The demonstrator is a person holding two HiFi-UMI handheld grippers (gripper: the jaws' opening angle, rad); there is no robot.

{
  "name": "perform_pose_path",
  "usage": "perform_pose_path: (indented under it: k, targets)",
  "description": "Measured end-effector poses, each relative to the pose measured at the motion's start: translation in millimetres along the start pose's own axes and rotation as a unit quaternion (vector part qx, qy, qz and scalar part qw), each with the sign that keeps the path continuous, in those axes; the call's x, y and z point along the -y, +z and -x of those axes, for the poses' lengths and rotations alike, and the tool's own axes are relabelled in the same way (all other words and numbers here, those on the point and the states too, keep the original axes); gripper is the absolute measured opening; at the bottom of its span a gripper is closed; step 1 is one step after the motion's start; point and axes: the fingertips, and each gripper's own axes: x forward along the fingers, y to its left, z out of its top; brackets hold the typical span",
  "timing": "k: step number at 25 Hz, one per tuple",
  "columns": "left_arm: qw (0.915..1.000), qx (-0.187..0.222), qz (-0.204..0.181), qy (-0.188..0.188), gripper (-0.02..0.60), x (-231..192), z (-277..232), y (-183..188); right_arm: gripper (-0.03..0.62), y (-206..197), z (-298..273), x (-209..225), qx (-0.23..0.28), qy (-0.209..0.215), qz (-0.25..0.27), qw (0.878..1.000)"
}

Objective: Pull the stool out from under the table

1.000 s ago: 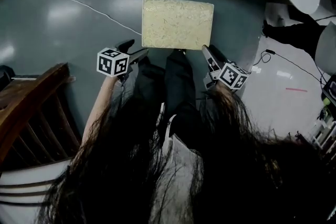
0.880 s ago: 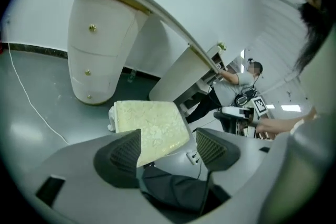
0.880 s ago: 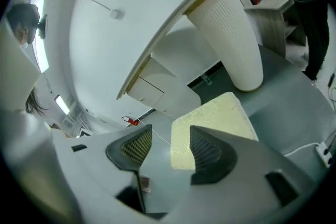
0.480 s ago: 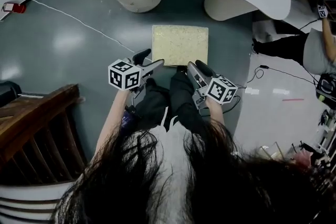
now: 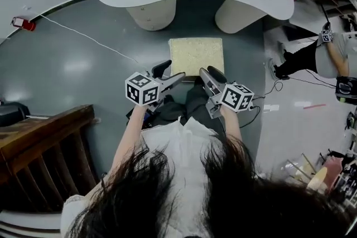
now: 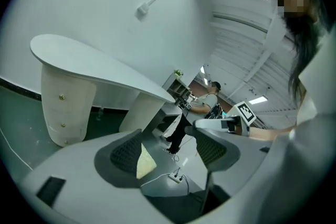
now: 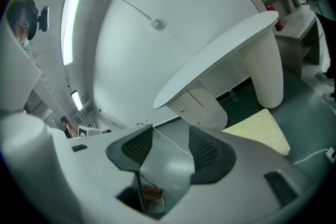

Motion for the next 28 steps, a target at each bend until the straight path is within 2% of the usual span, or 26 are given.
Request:
perform_pose_path:
  k: [5,9,13,21,28]
  targets:
    - [0.9996,0.001,-0.019,-0.022,0.316,10.5,7.6,-2.7,0.187,-11.0,8.5,-10.0,0.012,-0.004,-0.004,1.0]
    - [0.9994,0.023,-0.012,-0.025,0.187,20.7,14.1,-5.0,0.152,-18.1,23.1,-16.8,-0.001,-0.002,0.015,1.0]
    - [0.9989,0.038,-0.004,-0.026,0.132,36.2,25.2,-16.0,0.123,-23.1,36.6,-30.4,-0.003,0.014,0.031,0.999]
    - [0.999,0.032,-0.028,-0.015,0.117,67.1,23.5,-26.7,0.107,-30.4,67.0,-39.7,-0.004,0.036,0.055,0.998]
    - [0.9985,0.039,-0.038,-0.006,0.117,140.0,-0.2,-52.6,0.107,-48.9,141.4,-10.4,0.005,0.045,0.054,0.998]
